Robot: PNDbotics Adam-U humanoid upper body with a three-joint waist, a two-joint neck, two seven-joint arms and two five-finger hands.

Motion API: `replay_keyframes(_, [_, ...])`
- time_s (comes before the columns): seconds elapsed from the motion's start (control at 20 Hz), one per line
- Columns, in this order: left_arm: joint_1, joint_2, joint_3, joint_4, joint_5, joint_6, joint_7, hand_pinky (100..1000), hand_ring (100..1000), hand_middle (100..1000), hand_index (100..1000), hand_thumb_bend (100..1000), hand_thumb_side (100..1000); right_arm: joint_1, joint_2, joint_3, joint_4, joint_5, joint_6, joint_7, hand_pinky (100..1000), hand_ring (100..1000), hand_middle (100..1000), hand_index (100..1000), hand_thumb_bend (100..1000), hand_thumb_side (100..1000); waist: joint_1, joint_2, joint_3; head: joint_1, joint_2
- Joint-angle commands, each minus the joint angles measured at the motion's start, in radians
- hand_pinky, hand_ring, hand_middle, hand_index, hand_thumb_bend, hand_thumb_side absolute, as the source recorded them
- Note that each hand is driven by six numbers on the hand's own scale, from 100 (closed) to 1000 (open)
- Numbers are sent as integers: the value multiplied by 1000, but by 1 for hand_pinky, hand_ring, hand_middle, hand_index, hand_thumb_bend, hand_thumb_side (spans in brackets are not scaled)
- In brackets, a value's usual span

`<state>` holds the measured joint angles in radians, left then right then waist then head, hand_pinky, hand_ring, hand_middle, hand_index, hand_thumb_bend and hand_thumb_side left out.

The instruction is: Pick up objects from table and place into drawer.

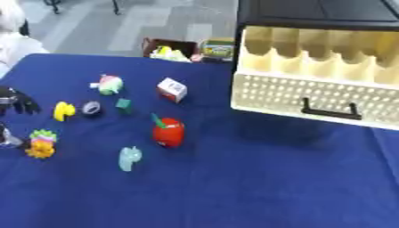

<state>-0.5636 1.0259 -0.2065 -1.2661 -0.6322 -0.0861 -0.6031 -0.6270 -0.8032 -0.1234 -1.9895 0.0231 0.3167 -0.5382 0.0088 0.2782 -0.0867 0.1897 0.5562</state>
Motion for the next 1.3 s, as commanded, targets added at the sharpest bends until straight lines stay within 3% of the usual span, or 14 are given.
replay_keyframes(0.05, [-17, 19, 1, 9, -8, 1, 2, 626, 781, 743, 884, 564, 402, -9, -16, -15, -11, -6, 0, -7, 509, 465, 403, 727, 359, 889, -1, -14, -1, 3, -11])
replay_keyframes(0.65, [-29, -13, -18, 57, -46, -14, 2, 609, 765, 695, 851, 513, 387, -3, -6, -23, -11, -10, 4, -24, 508, 447, 403, 725, 357, 883, -6, -9, -6, 10, -8])
replay_keyframes(1.3, [-26, -16, -18, 42, 11, 7, 42, 464, 604, 444, 642, 327, 287, -7, 15, -25, -11, -7, 30, -39, 499, 446, 400, 724, 366, 879, -10, -12, -4, 12, -7])
